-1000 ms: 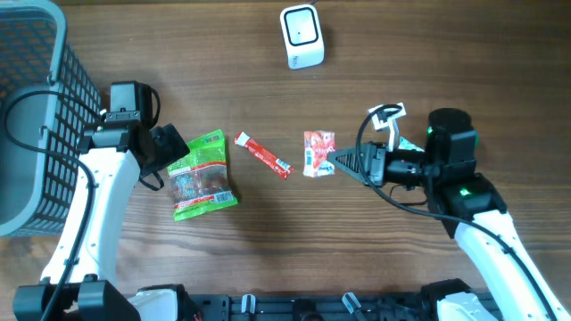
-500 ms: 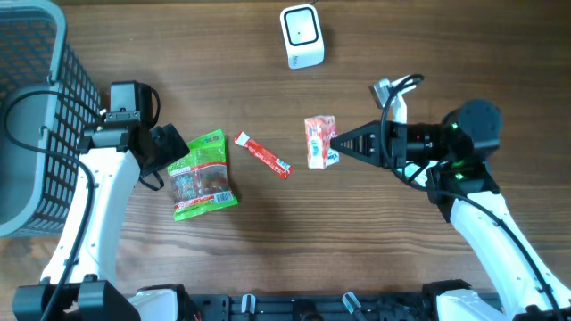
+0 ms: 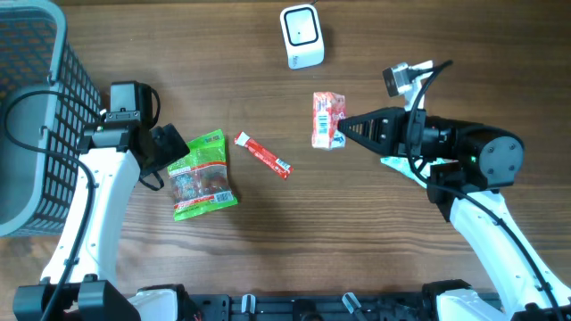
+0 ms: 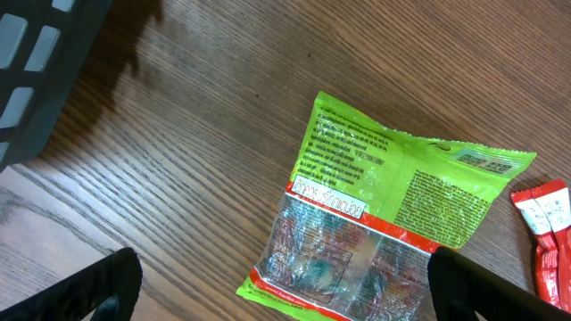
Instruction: Scan the item barcode
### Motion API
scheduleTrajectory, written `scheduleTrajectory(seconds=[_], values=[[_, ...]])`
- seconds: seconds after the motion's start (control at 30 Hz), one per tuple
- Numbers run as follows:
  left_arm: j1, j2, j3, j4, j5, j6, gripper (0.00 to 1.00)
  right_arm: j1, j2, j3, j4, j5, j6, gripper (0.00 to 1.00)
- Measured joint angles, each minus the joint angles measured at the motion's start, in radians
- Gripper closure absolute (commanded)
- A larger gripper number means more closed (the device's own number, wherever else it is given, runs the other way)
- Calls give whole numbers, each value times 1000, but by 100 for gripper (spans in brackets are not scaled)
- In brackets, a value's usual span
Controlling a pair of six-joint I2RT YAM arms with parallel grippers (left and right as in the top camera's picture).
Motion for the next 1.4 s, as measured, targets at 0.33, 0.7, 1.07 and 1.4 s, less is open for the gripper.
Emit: scheduleTrajectory(seconds=[0.33,0.7,1.07,1.4], values=[[0,0,0,0,0,0,0,0,0,0,0,10,23,96],[0,0,0,0,0,0,0,0,0,0,155,36,179,96],[0,0,0,0,0,0,0,0,-1,0,315,127,272,96],[0,0,0,0,0,0,0,0,-6,0,313,133,275,96]])
